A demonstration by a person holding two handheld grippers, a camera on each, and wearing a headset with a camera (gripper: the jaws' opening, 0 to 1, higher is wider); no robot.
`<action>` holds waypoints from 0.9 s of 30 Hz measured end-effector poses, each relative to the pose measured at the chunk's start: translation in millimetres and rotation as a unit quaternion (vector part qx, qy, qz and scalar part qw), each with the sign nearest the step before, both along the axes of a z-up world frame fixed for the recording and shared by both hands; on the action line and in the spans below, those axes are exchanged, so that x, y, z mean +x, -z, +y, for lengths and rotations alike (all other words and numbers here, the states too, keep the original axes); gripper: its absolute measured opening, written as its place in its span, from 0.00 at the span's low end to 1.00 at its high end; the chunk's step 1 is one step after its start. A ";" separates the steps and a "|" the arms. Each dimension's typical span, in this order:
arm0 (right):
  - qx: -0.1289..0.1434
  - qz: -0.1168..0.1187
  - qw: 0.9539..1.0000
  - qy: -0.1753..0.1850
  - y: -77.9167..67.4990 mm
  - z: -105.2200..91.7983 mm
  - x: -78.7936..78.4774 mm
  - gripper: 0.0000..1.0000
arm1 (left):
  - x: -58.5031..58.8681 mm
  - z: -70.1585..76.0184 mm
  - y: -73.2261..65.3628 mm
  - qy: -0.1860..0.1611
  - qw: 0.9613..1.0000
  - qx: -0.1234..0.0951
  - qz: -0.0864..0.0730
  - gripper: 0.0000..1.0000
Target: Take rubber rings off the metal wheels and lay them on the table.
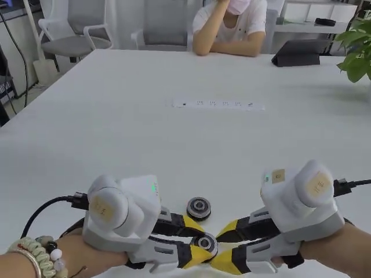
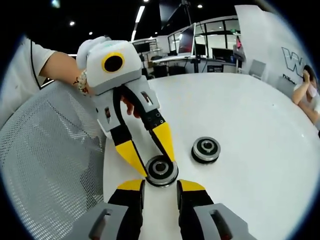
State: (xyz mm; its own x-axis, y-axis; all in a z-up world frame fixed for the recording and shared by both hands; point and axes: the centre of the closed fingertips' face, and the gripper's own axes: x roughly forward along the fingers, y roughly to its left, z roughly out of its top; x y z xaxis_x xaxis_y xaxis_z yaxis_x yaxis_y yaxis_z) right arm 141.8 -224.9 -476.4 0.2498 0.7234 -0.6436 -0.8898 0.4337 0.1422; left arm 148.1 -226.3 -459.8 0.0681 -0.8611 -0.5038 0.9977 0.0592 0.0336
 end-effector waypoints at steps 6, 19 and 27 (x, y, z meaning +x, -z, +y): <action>0.002 -0.006 1.000 0.004 -2.0 -0.1 2.4 0.22 | 0.6 0.0 0.5 -0.009 1.000 -0.003 0.001 0.11; -0.011 -0.012 1.000 -0.007 0.4 -0.5 1.0 0.17 | 1.2 0.0 1.4 -0.008 1.000 -0.006 0.001 0.08; -0.018 -0.011 1.000 -0.009 2.0 -3.2 0.2 0.13 | 1.7 -0.7 0.6 -0.001 1.000 -0.004 -0.006 0.08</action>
